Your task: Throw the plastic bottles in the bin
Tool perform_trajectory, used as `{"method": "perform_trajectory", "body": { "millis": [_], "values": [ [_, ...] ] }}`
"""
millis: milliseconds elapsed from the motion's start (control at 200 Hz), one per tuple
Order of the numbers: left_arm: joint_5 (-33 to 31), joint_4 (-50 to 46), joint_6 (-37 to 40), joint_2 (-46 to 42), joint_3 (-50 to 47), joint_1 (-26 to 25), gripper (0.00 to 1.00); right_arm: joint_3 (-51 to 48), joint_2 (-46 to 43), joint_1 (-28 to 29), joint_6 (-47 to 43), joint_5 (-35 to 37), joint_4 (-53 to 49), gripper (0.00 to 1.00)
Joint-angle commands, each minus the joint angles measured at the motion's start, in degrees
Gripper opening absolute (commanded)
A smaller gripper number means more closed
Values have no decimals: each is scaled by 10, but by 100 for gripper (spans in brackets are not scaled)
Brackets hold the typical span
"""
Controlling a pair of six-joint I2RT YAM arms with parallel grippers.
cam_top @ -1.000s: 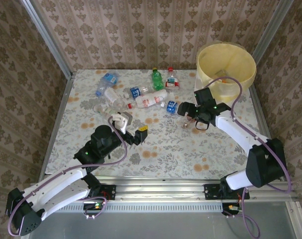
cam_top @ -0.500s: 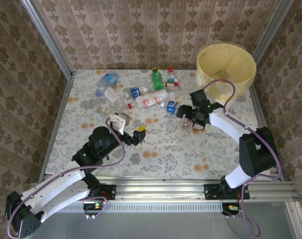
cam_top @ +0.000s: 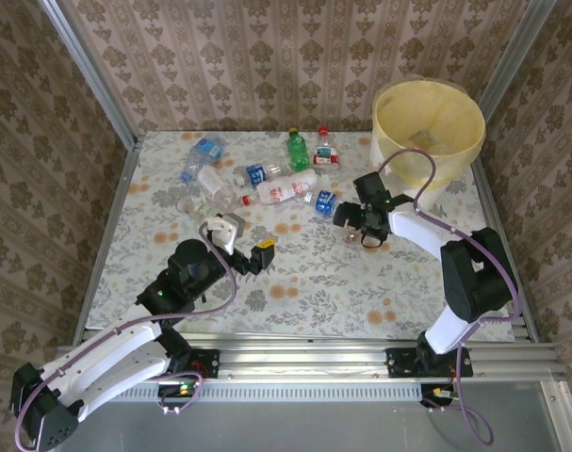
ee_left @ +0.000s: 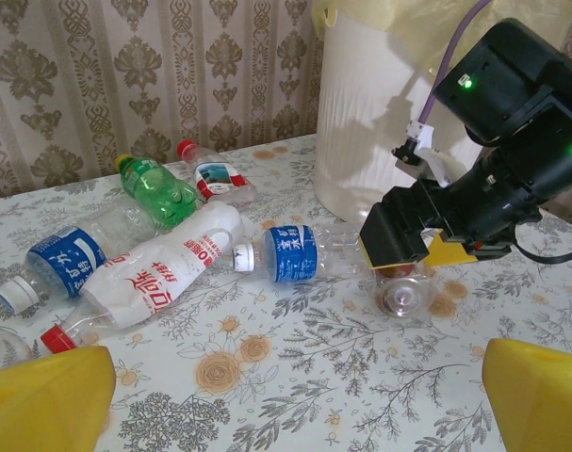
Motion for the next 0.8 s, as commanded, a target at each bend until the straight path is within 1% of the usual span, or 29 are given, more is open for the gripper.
{"method": "perform_trajectory", "body": {
  "millis": [0, 205, 445, 665, 795],
  "values": [
    [-6, -7, -11, -10, -7, 7, 100, 4, 24, 0, 5, 24, -4, 94],
    [-6, -14, -12, -13, -8, 9, 100, 8, 39, 0, -1, 29, -4, 90],
    [-6, -15, -12, -18, -10, 12, 100, -27, 19, -1, -2, 32, 9, 84],
    [-2, -14, -12, -18, -10, 15, 100, -41, 9, -1, -8, 31, 11, 71],
    [-1, -19, -13, -22, -10, 15, 100, -50, -2, 0, -8, 29, 11, 66]
  ]
}}
